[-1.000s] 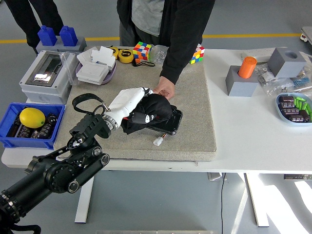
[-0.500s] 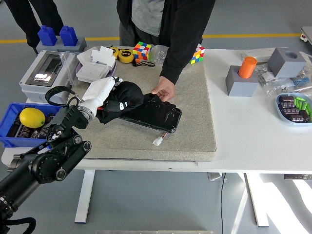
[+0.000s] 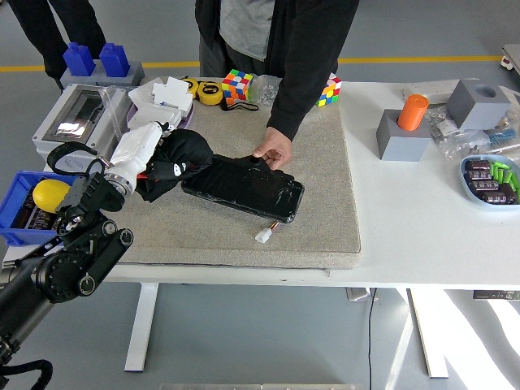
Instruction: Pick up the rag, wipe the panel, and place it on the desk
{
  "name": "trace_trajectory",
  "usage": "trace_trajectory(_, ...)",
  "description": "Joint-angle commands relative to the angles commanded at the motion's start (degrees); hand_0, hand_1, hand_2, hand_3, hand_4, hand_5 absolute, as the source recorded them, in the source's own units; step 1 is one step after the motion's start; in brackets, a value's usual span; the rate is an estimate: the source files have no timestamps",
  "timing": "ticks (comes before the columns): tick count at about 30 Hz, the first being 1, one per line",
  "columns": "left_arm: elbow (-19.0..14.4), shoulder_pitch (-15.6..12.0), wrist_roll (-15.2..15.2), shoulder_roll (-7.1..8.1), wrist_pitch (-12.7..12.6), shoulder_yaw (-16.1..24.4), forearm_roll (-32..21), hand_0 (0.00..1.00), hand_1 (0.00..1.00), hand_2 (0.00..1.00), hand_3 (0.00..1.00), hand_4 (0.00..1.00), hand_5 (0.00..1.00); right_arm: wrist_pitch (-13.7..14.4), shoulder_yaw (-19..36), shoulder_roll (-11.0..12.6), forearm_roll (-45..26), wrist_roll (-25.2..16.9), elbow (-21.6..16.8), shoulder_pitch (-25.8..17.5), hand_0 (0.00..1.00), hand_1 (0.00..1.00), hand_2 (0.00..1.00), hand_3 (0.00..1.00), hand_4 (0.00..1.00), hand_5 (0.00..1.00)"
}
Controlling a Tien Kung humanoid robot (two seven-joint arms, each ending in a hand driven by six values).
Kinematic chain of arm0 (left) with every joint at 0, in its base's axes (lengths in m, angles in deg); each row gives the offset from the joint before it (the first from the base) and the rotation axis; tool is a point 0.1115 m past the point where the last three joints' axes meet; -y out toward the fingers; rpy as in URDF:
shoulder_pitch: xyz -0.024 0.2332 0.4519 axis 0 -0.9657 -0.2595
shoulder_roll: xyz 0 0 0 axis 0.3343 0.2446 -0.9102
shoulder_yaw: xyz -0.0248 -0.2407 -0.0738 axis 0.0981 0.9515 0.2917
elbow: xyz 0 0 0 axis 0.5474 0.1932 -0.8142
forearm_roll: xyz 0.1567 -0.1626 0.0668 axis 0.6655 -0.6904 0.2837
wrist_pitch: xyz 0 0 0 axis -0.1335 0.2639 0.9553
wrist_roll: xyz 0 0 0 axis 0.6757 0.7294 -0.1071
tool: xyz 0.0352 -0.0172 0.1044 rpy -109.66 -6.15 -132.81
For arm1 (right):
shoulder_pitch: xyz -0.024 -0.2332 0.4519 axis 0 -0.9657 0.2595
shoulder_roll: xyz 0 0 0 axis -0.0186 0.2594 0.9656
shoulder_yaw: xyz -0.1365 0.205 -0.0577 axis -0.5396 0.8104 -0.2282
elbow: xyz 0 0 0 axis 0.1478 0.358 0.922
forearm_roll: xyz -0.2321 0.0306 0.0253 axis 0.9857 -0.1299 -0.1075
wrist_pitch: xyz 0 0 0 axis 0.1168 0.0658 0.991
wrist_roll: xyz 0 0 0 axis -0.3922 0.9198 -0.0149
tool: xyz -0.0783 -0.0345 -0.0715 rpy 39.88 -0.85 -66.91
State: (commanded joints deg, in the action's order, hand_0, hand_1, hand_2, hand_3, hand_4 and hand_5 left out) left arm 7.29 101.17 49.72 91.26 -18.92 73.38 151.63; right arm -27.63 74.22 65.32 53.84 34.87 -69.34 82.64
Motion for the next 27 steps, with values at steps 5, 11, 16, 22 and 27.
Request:
trace_trajectory(5, -1.3, -0.1, 0.0, -0.24, 0.0, -2.2, -0.8, 0.248, 0.363, 0.437, 0.556, 0.714, 0.002, 0.0, -0.3, 0.2, -0.1, 0.0, -0.2, 0.0, 0.590, 0.597, 0.524, 0.524, 0.875, 0.347)
trace_trajectory(11, -2.9, -0.2, 0.0, -0.88, 0.0, -5.3, -1.6, 0.248, 0.360, 0.437, 0.556, 0.714, 0.002, 0.0, -0.6, 0.3, -0.2, 0.0, -0.1, -0.1, 0.590, 0.597, 0.524, 0.524, 0.876, 0.347)
trace_trajectory(16, -4.6, 0.2, -0.3, -1.67, 0.0, -8.8, -2.1, 0.247, 0.359, 0.437, 0.556, 0.714, 0.002, 0.0, -0.5, 0.3, -0.1, 0.0, -0.1, 0.0, 0.590, 0.597, 0.524, 0.524, 0.876, 0.347)
trace_trajectory(22, -5.9, 1.1, -0.7, -2.64, 0.1, -13.2, -2.4, 0.247, 0.359, 0.437, 0.556, 0.713, 0.002, 0.0, -0.4, 0.2, -0.2, 0.0, -0.1, 0.0, 0.590, 0.598, 0.524, 0.524, 0.876, 0.347)
trace_trajectory(27, -6.5, 2.0, -0.8, -3.35, 0.1, -17.3, -2.9, 0.247, 0.358, 0.437, 0.556, 0.714, 0.002, 0.0, -0.3, 0.2, -0.2, 0.0, -0.1, -0.1, 0.590, 0.597, 0.524, 0.524, 0.876, 0.347)
